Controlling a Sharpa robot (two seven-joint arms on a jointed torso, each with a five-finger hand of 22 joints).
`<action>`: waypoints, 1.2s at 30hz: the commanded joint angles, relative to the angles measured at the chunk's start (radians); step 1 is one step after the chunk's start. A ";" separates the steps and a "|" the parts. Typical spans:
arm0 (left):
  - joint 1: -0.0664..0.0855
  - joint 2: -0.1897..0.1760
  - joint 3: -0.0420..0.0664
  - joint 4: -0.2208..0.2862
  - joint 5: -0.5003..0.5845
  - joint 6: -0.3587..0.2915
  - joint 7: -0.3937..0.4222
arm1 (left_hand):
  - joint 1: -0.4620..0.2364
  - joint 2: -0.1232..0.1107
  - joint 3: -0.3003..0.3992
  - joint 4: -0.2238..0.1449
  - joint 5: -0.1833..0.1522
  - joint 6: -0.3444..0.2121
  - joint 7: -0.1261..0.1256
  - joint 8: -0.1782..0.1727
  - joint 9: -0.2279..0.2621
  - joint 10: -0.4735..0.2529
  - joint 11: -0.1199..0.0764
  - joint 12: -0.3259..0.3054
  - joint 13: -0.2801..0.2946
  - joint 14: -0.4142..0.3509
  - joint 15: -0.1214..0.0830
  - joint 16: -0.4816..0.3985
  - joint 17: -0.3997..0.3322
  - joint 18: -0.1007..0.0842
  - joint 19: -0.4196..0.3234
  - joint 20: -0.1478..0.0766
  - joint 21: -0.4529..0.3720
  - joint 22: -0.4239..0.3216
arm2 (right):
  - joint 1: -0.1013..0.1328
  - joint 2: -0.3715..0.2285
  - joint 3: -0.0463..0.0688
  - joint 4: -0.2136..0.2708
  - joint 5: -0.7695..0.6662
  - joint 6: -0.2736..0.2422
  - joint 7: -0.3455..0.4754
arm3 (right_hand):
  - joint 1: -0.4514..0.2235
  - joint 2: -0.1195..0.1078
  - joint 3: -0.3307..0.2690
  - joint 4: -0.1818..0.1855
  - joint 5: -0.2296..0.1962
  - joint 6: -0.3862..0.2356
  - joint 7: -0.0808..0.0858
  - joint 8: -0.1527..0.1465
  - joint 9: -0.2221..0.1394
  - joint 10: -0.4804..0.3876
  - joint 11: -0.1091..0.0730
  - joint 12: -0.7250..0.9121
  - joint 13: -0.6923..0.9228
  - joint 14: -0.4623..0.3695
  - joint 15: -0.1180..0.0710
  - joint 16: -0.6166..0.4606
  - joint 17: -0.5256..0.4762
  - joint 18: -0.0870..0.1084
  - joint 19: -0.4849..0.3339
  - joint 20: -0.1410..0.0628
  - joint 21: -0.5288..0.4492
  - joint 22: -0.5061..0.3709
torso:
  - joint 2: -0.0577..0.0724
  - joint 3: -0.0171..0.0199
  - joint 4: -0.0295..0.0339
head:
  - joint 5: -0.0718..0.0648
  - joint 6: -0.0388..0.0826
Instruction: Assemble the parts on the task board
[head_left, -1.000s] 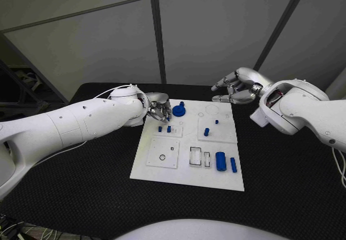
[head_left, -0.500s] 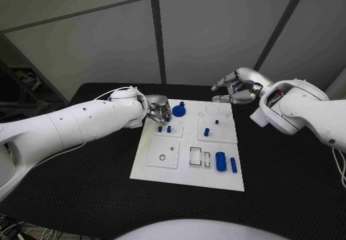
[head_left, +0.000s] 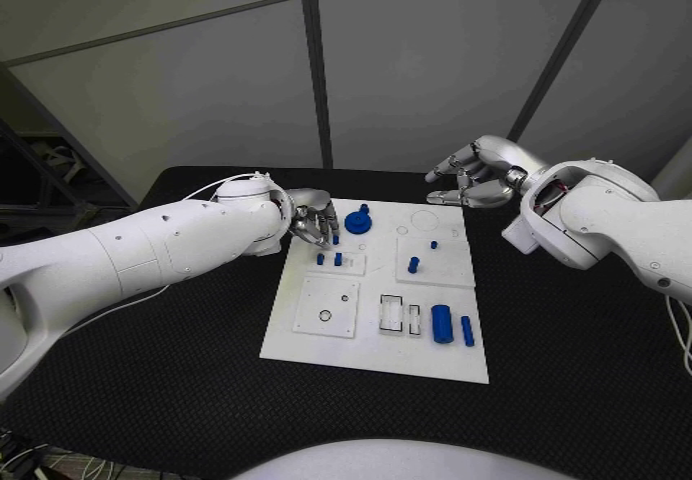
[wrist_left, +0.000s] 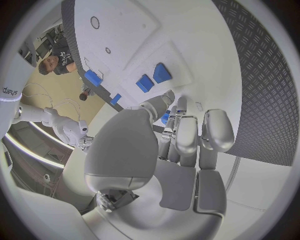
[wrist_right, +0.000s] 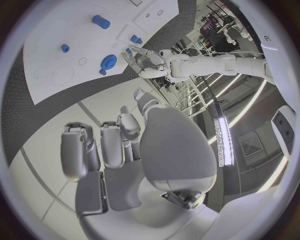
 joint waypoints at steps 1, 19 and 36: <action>0.001 -0.007 0.001 -0.001 -0.002 -0.024 -0.005 | -0.004 -0.007 0.005 0.003 -0.003 -0.005 0.001 -0.002 -0.001 -0.009 -0.001 -0.005 -0.001 0.026 0.006 -0.005 -0.001 -0.028 -0.005 0.002 -0.006 -0.001 | 0.002 0.000 0.000 -0.010 -0.018 0.008 -0.002 | 0.006 0.011 0.016 -0.003 0.003 -0.002 0.000 0.000 -0.002 -0.070 -0.001 -0.157 -0.111 0.035 -0.004 -0.020 -0.022 0.017 0.010 -0.005 -0.021 0.116 | 0.000 -0.0008 -0.0002 | -0.003 0.001; 0.002 -0.159 0.048 0.082 0.411 -0.217 0.151 | 0.017 -0.003 0.026 -0.023 0.043 0.120 0.012 0.039 0.004 0.004 0.013 -0.019 -0.028 -0.144 0.011 -0.493 -0.482 0.060 -0.253 0.005 -0.455 -0.350 | -0.045 -0.002 -0.029 -0.091 -0.414 0.063 -0.055 | 0.064 -0.035 0.179 -0.070 -0.006 0.149 0.012 0.010 0.022 -0.215 0.035 -0.934 -0.824 0.016 0.024 -0.168 -0.184 0.033 -0.022 0.018 -0.091 0.056 | 0.000 0.0000 0.0010 | -0.029 0.019; -0.040 -0.266 0.047 0.252 1.180 -0.124 0.428 | 0.006 0.046 -0.023 -0.016 0.030 0.156 0.015 0.036 0.003 0.026 0.014 -0.011 -0.025 -0.196 0.021 -0.647 -0.562 0.060 -0.305 0.012 -0.552 -0.406 | -0.099 0.057 -0.042 -0.123 -0.592 0.054 -0.086 | 0.053 -0.055 0.191 -0.097 -0.005 0.117 0.030 -0.003 0.007 -0.245 0.059 -0.996 -0.944 0.020 0.046 -0.182 -0.220 0.030 -0.013 0.037 -0.078 0.072 | 0.000 -0.0001 -0.0018 | -0.068 0.029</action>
